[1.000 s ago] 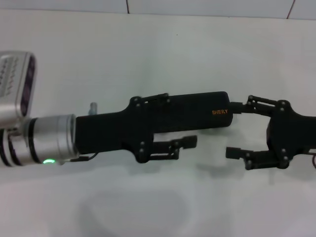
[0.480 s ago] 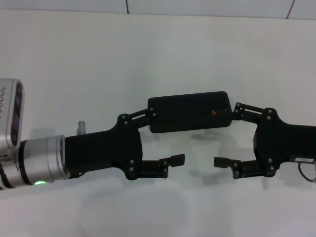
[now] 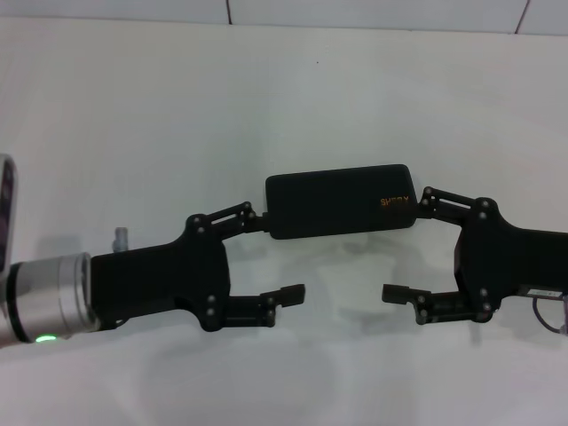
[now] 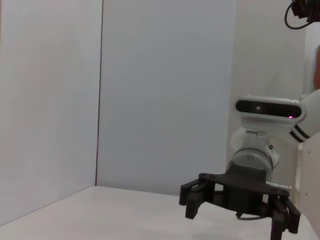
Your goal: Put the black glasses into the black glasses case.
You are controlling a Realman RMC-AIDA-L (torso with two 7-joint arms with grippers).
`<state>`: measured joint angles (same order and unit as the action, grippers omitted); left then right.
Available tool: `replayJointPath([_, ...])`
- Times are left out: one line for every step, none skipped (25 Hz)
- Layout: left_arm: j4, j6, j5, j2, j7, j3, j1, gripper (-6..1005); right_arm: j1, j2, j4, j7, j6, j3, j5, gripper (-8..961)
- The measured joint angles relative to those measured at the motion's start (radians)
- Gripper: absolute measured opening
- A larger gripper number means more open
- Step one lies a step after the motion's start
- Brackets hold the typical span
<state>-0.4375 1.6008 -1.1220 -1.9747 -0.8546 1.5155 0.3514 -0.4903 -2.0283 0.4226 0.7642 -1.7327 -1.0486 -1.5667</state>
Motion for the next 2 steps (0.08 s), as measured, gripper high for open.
replayJointPath([0.000,0.000,0.000,0.004,0.001,0.000,-0.002,875,-0.001,0.000,-0.004,0.000,0.000,0.000,0.000,868])
replayJointPath([0.001,0.000,0.000,0.007,0.003,0.000,-0.005,875,-0.002,0.000,-0.008,0.000,0.000,0.000,0.000,868])
